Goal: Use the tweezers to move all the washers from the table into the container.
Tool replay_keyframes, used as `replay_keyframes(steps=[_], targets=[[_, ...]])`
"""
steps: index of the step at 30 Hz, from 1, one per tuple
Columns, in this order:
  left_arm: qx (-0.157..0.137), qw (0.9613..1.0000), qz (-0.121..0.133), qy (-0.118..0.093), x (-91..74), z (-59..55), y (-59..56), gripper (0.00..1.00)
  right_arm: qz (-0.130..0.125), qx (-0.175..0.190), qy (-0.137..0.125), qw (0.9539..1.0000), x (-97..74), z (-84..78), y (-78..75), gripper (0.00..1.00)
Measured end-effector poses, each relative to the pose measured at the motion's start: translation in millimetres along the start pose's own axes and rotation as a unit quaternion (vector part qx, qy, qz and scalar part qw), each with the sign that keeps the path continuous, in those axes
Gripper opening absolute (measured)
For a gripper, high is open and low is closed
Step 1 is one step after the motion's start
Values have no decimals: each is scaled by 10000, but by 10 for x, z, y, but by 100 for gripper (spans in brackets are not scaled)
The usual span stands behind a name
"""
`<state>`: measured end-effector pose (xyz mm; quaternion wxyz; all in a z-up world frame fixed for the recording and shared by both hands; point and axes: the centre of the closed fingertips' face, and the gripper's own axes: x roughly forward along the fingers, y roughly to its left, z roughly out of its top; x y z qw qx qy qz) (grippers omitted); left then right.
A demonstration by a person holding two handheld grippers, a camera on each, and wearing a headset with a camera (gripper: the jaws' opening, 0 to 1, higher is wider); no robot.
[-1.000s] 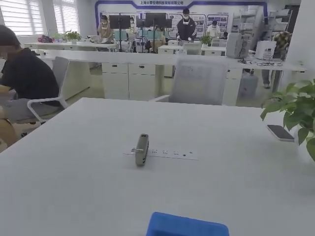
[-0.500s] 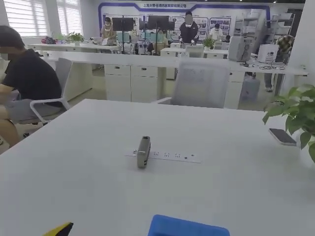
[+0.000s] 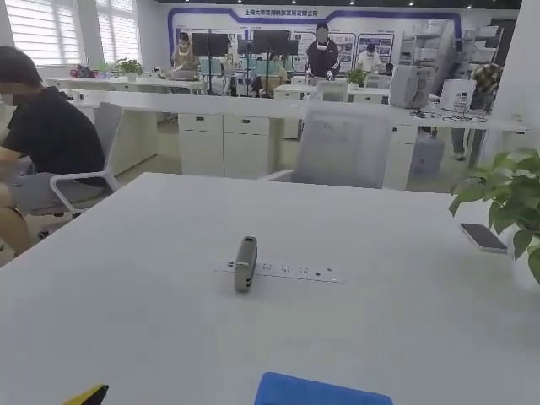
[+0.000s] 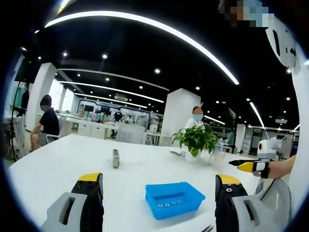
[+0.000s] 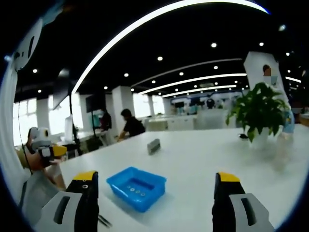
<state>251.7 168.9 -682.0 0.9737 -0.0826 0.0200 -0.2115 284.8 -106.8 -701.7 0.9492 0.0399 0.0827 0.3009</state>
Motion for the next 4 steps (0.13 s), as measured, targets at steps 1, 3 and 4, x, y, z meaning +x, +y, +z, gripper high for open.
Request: replay_keyframes(steps=[1,3,4], targets=[[3,10000,-13,11,-10,1,-8,99,3,-14,12,10000,2,-5,5,99],[9,10000,4,24,-20,-5,-10,99,18,-48,49,10000,6,-25,14,99],[1,10000,5,12,-20,-1,-11,99,19,-52,54,10000,6,-29,15,99]])
